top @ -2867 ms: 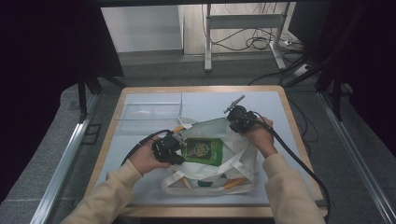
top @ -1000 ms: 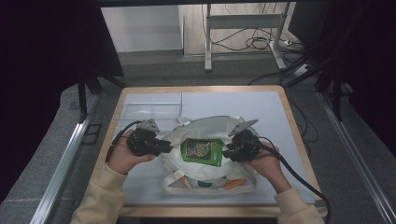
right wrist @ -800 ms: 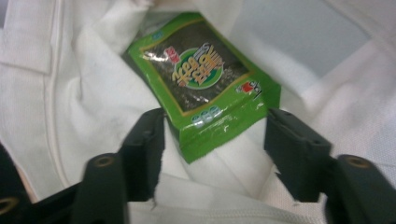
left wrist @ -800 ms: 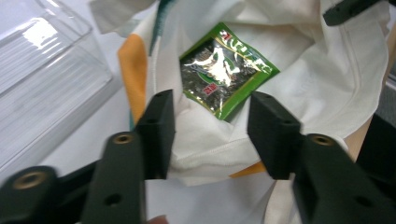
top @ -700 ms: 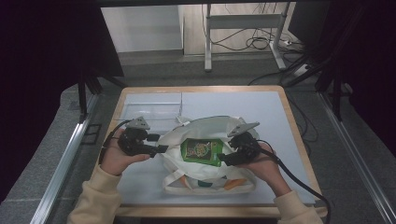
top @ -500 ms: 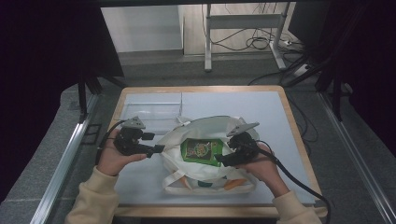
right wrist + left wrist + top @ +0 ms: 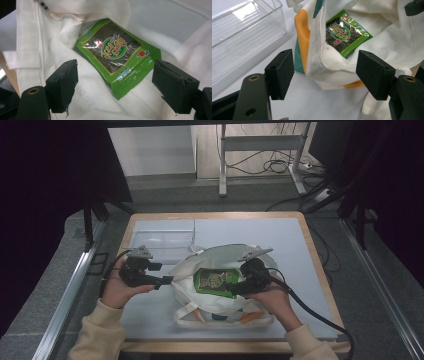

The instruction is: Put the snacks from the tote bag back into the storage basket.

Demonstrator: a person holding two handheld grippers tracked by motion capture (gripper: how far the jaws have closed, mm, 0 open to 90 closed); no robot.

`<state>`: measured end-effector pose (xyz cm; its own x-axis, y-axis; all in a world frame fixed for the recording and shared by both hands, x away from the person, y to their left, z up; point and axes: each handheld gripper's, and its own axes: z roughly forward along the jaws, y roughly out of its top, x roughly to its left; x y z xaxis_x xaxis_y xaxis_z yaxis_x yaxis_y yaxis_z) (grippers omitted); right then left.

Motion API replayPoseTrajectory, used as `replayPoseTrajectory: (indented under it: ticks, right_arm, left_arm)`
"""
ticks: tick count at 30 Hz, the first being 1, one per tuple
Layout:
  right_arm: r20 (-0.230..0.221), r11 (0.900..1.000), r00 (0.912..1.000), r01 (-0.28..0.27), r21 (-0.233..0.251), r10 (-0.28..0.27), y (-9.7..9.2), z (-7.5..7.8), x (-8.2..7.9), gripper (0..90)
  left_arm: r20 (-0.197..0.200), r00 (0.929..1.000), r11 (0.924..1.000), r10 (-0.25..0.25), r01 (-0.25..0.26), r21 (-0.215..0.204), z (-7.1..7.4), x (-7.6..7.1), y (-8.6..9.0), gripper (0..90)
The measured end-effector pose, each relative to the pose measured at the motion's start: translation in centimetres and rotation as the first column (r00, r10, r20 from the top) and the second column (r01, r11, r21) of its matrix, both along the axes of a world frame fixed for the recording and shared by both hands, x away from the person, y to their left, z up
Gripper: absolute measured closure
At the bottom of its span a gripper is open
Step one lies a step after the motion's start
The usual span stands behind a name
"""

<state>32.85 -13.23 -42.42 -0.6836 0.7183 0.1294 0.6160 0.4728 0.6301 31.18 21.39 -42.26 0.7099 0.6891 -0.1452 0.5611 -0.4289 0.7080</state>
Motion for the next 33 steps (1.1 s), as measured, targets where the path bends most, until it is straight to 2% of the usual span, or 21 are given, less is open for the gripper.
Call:
replayPoseTrajectory:
  ticks: [5,12,14,20,25,27,28,29,31,33]
  right_arm:
    - [-0.026,0.9985,0.9981,0.055,0.005,-0.055,0.7,-0.1,0.0,20.6]
    - [-0.055,0.9968,0.9953,0.079,-0.002,-0.079,1.9,-0.2,0.1,20.5]
    - [-0.081,0.9957,0.9925,0.093,0.006,-0.092,2.1,-0.4,0.5,20.6]
    - [-0.102,0.9895,0.9844,0.142,-0.03,-0.144,2.5,-1.4,1.8,21.1]
    - [-0.114,0.9877,0.9815,0.15,-0.044,-0.154,2.7,-1.4,2.4,22.0]
    - [-0.077,0.9852,0.9858,0.142,-0.096,-0.149,3.2,-1.0,2.4,22.0]
    - [-0.081,0.9879,0.9876,0.127,-0.088,-0.135,3.4,-0.7,2.3,22.0]
    - [-0.102,0.9892,0.9859,0.126,-0.075,-0.133,3.6,-0.6,2.3,22.0]
    - [-0.103,0.9857,0.9842,0.134,-0.103,-0.144,3.7,-0.7,2.5,22.0]
    - [-0.123,0.9819,0.9795,0.145,-0.122,-0.16,3.8,-1.2,2.9,22.0]
  left_arm:
    - [0.002,1.0,1.0,0.0,0.0,-0.004,0.1,0.2,0.1,30.4]
    - [0.014,0.9998,0.9999,-0.014,0.014,-0.009,0.3,0.4,0.1,30.0]
    - [0.009,0.9999,0.9999,-0.012,0.012,-0.01,0.3,0.5,0.2,29.9]
    - [0.013,0.9999,0.9999,-0.01,0.01,-0.005,0.2,0.6,0.4,29.8]
    - [0.007,0.9999,0.9998,-0.015,0.015,0.009,-0.1,0.7,0.1,29.8]
    - [0.005,0.9999,0.9998,-0.016,0.016,0.013,-0.2,0.7,0.1,29.7]
    - [0.004,0.9999,0.9998,-0.016,0.016,0.014,-0.2,0.7,0.1,29.7]
    - [0.005,0.9999,0.9998,-0.015,0.015,0.014,-0.2,0.7,0.1,29.7]
    - [0.004,0.9999,0.9998,-0.015,0.015,0.012,-0.2,0.7,0.1,29.7]
    - [0.001,0.9999,0.9998,-0.015,0.015,0.014,-0.2,0.7,0.0,29.7]
